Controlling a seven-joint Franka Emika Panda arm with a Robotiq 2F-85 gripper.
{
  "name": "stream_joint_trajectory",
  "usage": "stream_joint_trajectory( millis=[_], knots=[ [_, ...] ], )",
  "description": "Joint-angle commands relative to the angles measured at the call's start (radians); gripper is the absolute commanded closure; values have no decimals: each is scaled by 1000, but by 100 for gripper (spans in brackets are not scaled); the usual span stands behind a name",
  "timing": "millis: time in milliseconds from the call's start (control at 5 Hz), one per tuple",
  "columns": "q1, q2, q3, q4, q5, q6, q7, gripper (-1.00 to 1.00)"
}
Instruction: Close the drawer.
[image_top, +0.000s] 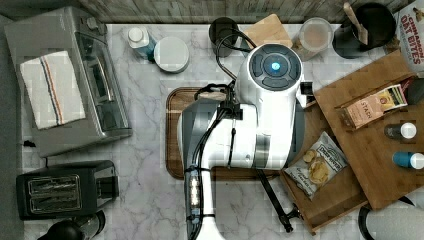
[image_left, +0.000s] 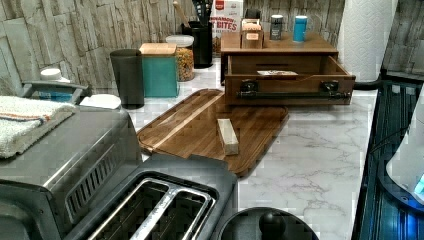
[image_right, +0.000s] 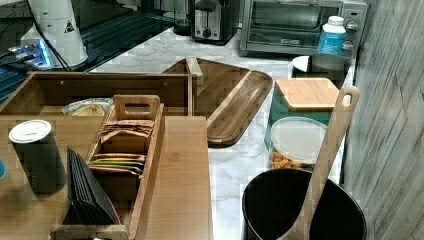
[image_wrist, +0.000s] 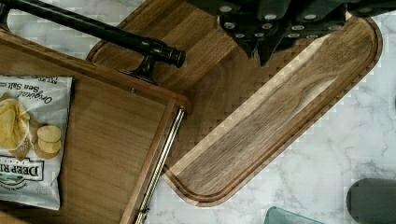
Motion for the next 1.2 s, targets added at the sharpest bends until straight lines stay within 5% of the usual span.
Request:
stream_joint_trajectory(
  millis=[200, 1200],
  knots=[
    [-4, 0, -3, -1, 0, 0, 0, 100],
    [61, -120, 88, -398, 72, 353, -351, 100]
  ],
)
